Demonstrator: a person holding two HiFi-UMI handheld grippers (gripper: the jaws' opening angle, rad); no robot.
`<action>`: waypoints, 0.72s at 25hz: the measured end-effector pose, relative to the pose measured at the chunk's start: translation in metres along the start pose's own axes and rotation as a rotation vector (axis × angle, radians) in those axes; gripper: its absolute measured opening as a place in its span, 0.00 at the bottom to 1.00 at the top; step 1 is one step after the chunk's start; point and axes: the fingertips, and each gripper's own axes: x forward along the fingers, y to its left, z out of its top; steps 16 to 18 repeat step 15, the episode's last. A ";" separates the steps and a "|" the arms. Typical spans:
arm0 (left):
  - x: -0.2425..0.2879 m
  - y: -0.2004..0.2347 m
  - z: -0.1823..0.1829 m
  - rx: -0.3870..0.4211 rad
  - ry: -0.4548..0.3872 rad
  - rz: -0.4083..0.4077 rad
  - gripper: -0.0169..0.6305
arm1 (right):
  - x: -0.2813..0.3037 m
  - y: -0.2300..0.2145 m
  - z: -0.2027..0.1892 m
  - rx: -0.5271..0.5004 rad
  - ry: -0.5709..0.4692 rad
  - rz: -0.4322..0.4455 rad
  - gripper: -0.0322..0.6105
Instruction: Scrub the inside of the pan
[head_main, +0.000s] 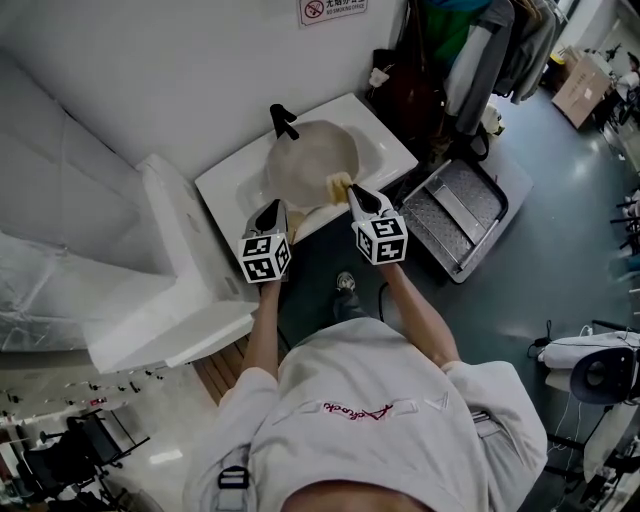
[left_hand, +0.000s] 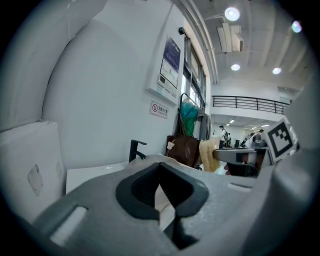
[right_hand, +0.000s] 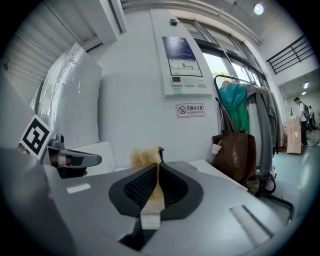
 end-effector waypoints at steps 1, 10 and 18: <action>0.000 -0.002 0.000 0.003 -0.001 -0.002 0.03 | -0.001 0.000 0.000 -0.002 0.001 -0.001 0.08; 0.002 -0.005 0.002 0.010 -0.002 -0.006 0.03 | -0.001 -0.004 0.001 -0.009 0.003 -0.004 0.08; 0.004 -0.006 0.002 0.018 0.000 -0.008 0.03 | 0.002 -0.004 0.003 -0.014 0.001 -0.001 0.08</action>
